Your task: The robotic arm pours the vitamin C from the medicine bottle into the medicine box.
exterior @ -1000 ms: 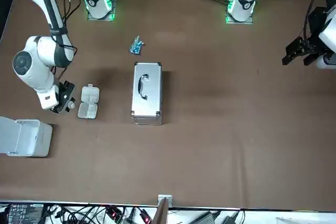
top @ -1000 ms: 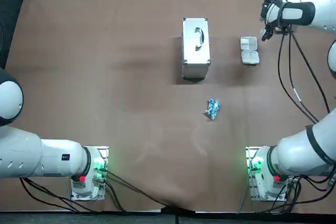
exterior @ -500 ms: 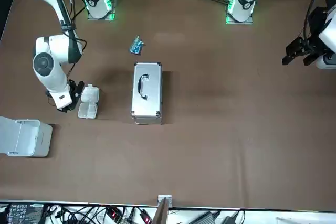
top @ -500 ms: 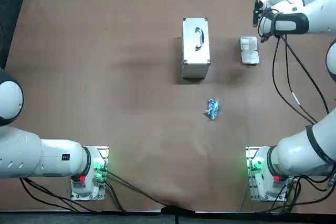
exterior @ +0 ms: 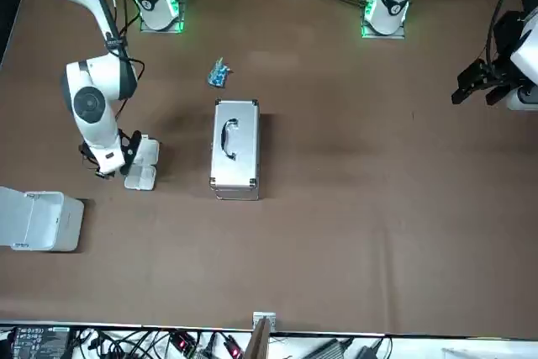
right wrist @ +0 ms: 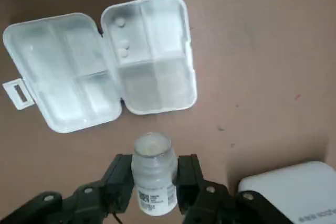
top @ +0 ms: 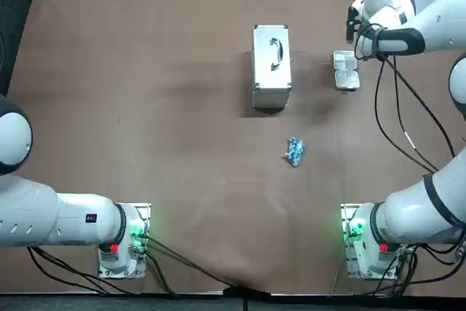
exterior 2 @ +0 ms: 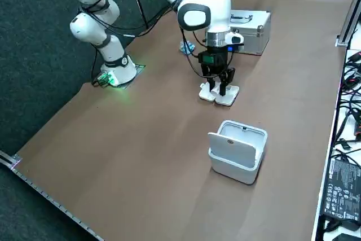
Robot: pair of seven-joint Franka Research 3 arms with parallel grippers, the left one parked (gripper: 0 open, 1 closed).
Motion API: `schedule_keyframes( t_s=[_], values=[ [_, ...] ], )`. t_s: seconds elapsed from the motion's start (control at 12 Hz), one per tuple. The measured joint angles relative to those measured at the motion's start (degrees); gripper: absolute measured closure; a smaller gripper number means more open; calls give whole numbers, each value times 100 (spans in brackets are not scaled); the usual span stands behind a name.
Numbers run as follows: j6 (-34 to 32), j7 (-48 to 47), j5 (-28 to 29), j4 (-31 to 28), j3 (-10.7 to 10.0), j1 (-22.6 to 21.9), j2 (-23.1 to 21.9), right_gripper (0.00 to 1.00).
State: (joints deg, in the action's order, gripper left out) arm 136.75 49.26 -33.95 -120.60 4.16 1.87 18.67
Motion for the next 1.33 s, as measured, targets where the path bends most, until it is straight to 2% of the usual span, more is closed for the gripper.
schedule_keyframes(
  t_s=[0.42, 0.67, 1.08, 1.33],
  values=[
    [-515, -376, -361, 110, 264, -112, 101, 54],
    [-811, -393, -568, 252, 282, -183, 131, 54],
    [-931, -393, -719, 347, 282, -229, 281, 53],
    [-1199, -608, -1138, 501, 289, -465, 446, 53]
  ],
)
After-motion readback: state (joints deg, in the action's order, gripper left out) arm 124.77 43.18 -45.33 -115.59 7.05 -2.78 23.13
